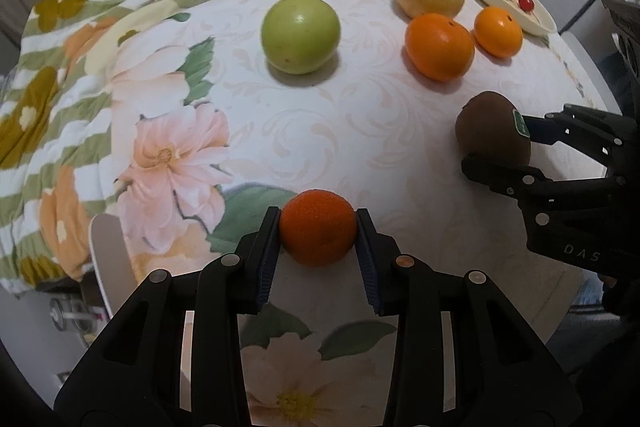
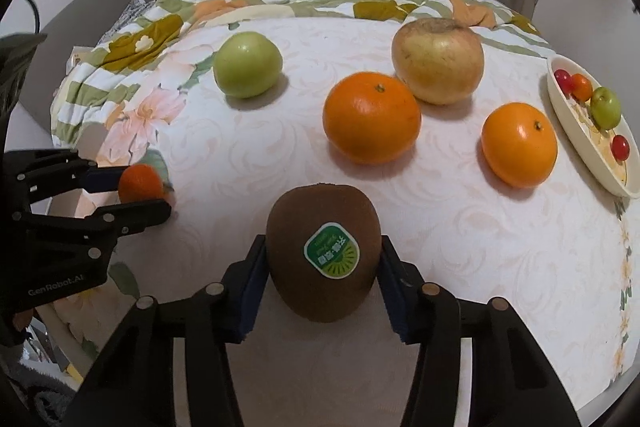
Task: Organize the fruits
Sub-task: 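Grasp the small mandarin with the left tool while the right tool grasps the kiwi, then carry the mandarin to the plate and release it with the left tool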
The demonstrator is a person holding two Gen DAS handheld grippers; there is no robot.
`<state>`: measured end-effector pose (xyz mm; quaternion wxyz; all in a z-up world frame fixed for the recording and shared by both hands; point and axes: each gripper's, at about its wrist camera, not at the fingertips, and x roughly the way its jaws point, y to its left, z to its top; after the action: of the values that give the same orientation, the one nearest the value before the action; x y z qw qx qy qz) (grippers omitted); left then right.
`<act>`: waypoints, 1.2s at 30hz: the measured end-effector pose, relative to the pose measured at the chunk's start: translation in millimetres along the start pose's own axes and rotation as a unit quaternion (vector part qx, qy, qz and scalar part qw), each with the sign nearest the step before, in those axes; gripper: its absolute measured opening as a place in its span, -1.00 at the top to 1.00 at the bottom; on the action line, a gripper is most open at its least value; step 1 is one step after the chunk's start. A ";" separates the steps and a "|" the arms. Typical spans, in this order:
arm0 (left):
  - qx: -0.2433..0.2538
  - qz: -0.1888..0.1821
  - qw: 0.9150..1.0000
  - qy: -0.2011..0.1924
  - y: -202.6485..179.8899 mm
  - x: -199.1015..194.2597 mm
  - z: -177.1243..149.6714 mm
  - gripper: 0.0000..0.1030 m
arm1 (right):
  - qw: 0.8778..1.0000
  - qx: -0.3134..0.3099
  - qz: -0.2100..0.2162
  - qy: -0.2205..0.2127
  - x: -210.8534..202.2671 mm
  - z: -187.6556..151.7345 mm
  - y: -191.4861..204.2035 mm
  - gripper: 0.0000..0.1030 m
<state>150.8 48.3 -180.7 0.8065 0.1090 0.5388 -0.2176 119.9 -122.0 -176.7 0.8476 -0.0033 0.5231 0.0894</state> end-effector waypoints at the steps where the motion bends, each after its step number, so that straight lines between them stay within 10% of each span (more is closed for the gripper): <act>1: -0.004 0.000 1.000 -0.002 1.7 -2.7 -0.4 0.16 | 1.000 0.001 0.002 -0.001 -0.9 0.8 0.4 0.07; 23: -0.028 0.008 0.995 -0.099 10.0 -90.3 36.6 0.16 | 0.995 0.001 -0.022 -0.102 -98.3 33.9 9.7 0.07; 36: -0.058 0.049 0.985 -0.156 -43.5 -133.2 87.2 0.16 | 0.990 0.005 -0.004 -0.143 -152.5 45.1 -61.6 0.07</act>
<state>158.8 5.2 -21.6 0.8953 0.0537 0.4120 -0.1605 102.8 -200.7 -26.4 0.9141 0.0119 0.3968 0.0823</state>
